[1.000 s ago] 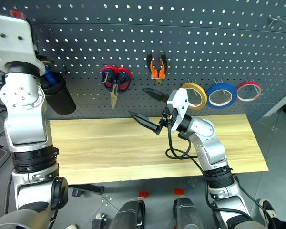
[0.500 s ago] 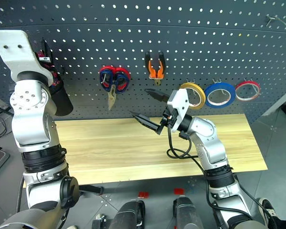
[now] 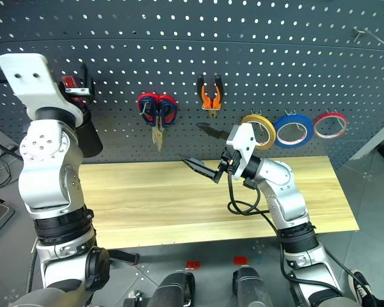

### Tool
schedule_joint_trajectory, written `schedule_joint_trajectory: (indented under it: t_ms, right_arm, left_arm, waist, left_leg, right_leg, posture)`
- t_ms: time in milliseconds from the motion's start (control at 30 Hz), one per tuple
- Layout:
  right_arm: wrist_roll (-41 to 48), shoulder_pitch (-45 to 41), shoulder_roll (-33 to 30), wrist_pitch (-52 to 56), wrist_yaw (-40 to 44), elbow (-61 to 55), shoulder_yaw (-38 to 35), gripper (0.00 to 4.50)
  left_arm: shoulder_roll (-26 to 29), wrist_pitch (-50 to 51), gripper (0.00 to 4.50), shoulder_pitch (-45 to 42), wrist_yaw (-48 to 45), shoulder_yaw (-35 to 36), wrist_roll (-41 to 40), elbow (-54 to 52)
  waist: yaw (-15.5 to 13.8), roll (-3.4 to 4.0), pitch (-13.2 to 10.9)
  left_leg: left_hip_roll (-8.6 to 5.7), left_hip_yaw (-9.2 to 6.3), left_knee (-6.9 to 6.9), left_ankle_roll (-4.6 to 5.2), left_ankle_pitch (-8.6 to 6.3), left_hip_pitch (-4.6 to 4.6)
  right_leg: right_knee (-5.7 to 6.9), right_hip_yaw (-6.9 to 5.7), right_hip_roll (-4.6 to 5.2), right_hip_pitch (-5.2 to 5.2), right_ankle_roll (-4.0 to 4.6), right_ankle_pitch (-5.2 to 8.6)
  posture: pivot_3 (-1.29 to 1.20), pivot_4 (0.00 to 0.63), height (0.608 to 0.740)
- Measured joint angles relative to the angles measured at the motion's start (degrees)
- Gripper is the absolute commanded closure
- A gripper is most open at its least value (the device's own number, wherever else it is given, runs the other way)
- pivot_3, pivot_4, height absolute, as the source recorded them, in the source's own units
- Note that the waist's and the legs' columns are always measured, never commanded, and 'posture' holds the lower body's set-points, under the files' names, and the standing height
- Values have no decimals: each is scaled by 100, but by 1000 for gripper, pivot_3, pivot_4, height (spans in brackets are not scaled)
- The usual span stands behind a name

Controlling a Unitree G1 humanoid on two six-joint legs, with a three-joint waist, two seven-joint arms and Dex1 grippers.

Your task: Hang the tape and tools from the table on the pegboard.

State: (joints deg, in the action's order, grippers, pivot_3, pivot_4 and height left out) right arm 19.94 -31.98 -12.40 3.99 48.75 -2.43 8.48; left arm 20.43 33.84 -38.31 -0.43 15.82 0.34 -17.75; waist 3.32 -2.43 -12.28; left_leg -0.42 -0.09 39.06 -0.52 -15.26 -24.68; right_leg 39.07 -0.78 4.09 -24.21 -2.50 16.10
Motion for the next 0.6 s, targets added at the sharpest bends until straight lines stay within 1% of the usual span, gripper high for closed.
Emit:
schedule_joint_trajectory:
  t_ms: [167, 233, 300, 400, 533, 600]
  right_arm:
    - [-90, 4, -75, -60, -10, -13, 12, 0]
    - [-228, 62, -158, -82, -72, -86, 18, 0]
    - [-407, 228, -249, -90, -206, -200, 34, 0]
    - [-621, 552, -274, -98, -434, -380, 81, 0]
    - [-849, 1018, -277, 47, -783, -729, 186, 0]
    - [-996, 1192, -271, 266, -1084, -825, 179, 0]
  left_arm:
    - [171, -71, 24, 454, -657, -730, -72, -649]
    - [168, -38, 24, 772, -770, -964, -72, -934]
    - [-43, 102, 24, 1233, -761, -1091, -83, -1198]
    - [-281, 278, 24, 1924, -755, -1383, -80, -1446]
    - [-489, 367, 24, 2515, -686, -1613, -52, -1733]
    - [-614, 366, 24, 2840, -630, -1644, -46, -1782]
  waist:
    - [3, 4, 7]
    - [4, 19, 28]
    - [2, 32, 70]
    - [-9, 30, 81]
    - [-33, 31, 82]
    - [-36, 32, 88]
  left_leg:
    - [-1, 4, -1, 0, 0, 2]
    - [0, 4, -4, 1, -1, 4]
    - [0, 7, -6, 5, -3, 6]
    - [2, 5, -6, 6, -3, 7]
    - [2, 5, -3, 9, -5, 10]
    - [1, 7, -5, 12, -7, 18]
  right_leg:
    - [0, 7, -1, 0, 0, 0]
    - [0, 10, 0, 1, 0, 0]
    - [-1, 14, 0, 1, 0, 0]
    - [0, 19, 0, 3, 0, 0]
    - [-1, 23, 0, 10, 0, 0]
    - [-1, 24, 0, 14, 0, 0]
  posture:
    - [-98, 157, 740]
    - [-98, 155, 740]
    - [-98, 155, 740]
    - [-100, 165, 740]
    - [-104, 174, 740]
    - [-105, 177, 740]
